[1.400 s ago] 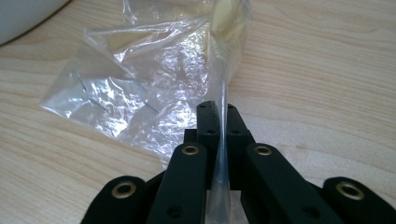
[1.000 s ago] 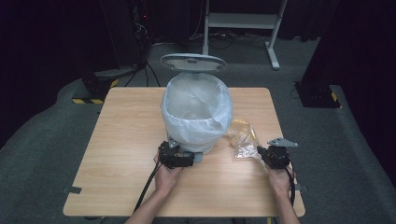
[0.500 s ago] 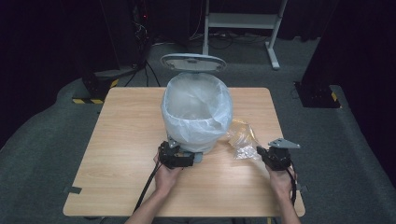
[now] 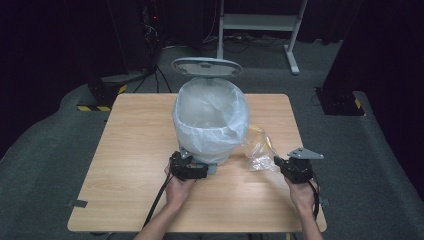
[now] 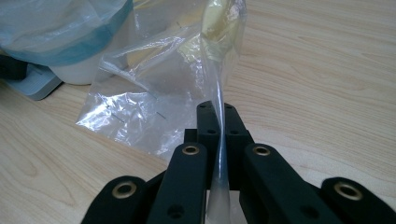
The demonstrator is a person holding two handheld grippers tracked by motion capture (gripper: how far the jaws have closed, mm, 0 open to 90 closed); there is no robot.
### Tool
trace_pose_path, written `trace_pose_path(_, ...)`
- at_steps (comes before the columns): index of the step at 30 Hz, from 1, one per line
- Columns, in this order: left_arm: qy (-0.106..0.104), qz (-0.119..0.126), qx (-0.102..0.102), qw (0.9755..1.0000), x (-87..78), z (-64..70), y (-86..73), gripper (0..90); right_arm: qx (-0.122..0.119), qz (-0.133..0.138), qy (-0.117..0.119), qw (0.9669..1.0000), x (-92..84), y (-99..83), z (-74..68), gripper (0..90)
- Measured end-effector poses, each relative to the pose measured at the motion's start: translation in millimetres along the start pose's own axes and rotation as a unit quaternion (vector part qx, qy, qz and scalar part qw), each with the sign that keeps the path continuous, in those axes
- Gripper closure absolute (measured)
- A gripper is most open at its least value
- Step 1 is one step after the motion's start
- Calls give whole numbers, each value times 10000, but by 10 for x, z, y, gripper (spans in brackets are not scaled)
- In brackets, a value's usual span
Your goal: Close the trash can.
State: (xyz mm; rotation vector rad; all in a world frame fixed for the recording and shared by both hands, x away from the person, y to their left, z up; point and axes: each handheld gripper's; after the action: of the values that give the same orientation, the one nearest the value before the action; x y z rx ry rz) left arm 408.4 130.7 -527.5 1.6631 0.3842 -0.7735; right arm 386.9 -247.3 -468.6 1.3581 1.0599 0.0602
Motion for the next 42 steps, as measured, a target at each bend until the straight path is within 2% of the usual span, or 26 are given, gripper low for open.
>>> trace_pose_path(3, -45, -53, 55, 10000, 1, -3, 0, 25, -15, 3, 25, 10000, -31, 6, -12, 896)
trace_pose_path(4, 3, 23, -51, 10000, 8, 11, -1, 25, 7, 12, 45, 10000, -43, 6, -17, 896)
trace_pose_path(6, 2, 1, -4, 10000, 0, 1, 0, 25, 39, 55, 106, 9999, -73, 9, -17, 896)
trace_pose_path(8, 3, 19, -44, 10000, 7, 10, -1, 25, 40, 82, 121, 9999, -104, 14, -18, 896)
trace_pose_path(26, 6, 0, -12, 10000, 4, 7, -1, 25, 66, 99, 36, 9999, -320, 67, -42, 897)
trace_pose_path(27, 8, 30, -61, 10000, 8, 13, -1, 25, 76, 111, 38, 9999, -333, 72, -44, 896)
trace_pose_path(28, -32, -39, 36, 10000, 1, 2, 0, 25, 77, 119, 36, 9999, -346, 78, -46, 897)
trace_pose_path(29, -39, -46, 47, 10000, 1, 0, 0, 25, 50, 124, 27, 9999, -359, 85, -47, 896)
trace_pose_path(30, 9, 25, -51, 10000, 7, 12, -1, 25, 43, 122, 25, 9999, -371, 93, -50, 896)
trace_pose_path(31, 9, 30, -60, 10000, 8, 13, -1, 25, 64, 125, 20, 9999, -380, 98, -57, 896)
trace_pose_path(42, 10, 28, -56, 10000, 8, 13, -1, 25, 11, 191, -13, 9998, -481, 168, -75, 897)
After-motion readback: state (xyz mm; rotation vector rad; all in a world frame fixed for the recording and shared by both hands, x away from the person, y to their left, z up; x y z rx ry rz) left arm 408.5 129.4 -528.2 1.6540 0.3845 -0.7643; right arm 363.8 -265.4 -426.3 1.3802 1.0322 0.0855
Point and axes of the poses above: each handheld gripper's, and its own axes: x roughly forward along the jaws, y roughly out of its top, z roughly to its right, and after that the axes turned 12 degrees about y, right-handed
